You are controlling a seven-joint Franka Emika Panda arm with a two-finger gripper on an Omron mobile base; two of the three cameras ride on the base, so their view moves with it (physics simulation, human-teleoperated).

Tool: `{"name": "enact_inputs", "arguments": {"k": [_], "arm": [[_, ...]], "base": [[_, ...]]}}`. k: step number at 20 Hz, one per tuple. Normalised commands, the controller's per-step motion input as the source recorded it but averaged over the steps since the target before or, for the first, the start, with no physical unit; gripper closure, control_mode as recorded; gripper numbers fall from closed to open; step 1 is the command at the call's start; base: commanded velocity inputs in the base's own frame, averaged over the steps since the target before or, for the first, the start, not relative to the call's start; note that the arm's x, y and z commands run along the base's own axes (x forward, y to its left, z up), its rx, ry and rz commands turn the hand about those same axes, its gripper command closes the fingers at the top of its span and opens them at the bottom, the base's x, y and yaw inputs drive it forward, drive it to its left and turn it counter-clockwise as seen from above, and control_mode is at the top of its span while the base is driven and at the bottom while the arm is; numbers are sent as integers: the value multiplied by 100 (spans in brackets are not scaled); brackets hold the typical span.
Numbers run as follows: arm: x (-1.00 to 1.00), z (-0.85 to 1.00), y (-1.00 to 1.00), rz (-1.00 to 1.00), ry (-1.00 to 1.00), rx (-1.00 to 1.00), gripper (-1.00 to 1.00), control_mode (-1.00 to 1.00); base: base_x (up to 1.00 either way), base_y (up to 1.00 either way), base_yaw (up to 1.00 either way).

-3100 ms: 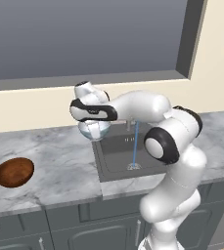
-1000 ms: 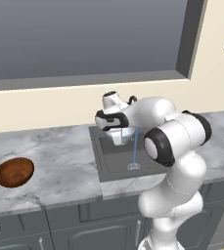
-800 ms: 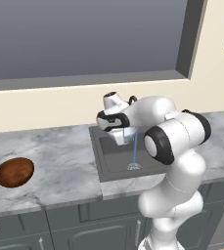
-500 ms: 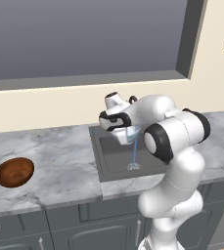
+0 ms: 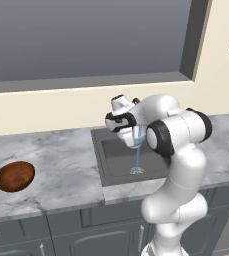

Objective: Rinse each bowl for a few seconds and place them down in the sink or on the counter.

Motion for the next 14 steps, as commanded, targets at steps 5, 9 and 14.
{"name": "enact_inputs", "arguments": {"k": [5, 9, 14], "arm": [[-1, 9, 31, -17, -6, -11, 100, -100], [-8, 20, 60, -14, -14, -13, 100, -100], [0, 6, 55, -11, -9, -8, 100, -100]], "base": [[0, 0, 0], [0, 0, 0], [0, 0, 0]]}}
